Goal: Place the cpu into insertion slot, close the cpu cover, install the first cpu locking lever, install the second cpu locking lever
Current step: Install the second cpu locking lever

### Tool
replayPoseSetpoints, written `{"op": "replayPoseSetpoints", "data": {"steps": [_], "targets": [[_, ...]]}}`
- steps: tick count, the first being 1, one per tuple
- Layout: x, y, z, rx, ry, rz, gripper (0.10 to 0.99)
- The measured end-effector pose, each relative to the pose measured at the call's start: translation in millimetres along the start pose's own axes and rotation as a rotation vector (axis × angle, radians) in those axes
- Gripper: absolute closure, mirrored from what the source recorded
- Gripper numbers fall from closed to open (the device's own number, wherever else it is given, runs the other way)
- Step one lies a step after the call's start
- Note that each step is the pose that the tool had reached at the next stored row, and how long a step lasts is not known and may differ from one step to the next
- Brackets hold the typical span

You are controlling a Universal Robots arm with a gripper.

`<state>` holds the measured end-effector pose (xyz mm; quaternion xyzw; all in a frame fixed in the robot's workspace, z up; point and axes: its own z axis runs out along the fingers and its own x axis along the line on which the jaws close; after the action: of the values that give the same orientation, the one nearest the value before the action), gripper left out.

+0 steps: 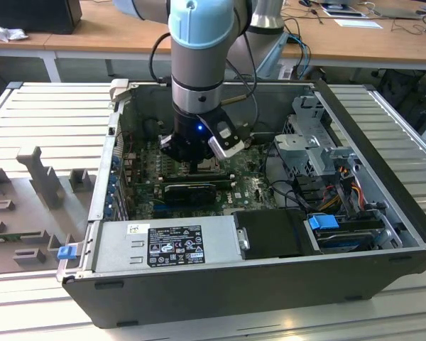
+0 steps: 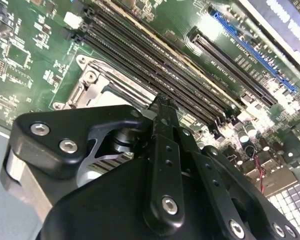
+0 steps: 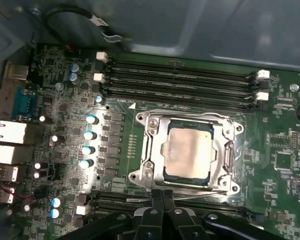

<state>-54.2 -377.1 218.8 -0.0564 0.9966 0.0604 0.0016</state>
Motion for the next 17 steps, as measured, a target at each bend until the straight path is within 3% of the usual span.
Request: {"op": "replayPoseSetpoints", "data": {"steps": [1, 5, 6, 9, 10, 12, 17], "targets": [[2.1, -1.6, -0.1, -0.011, -0.0013, 0.000, 0.980], [7.8, -5.5, -0.6, -0.021, -0.0024, -0.001, 0.980], [11.1, -6.7, -0.8, -0.027, -0.0030, -0.001, 0.980], [18.3, -9.7, 0.3, -0.070, -0.0078, -0.001, 0.980], [18.4, -9.9, 2.5, -0.076, -0.0088, -0.001, 0.980], [19.0, -10.8, 8.5, -0.082, -0.0093, -0.001, 0.980], [22.0, -12.1, 11.8, -0.105, -0.0120, -0.001, 0.980]]}}
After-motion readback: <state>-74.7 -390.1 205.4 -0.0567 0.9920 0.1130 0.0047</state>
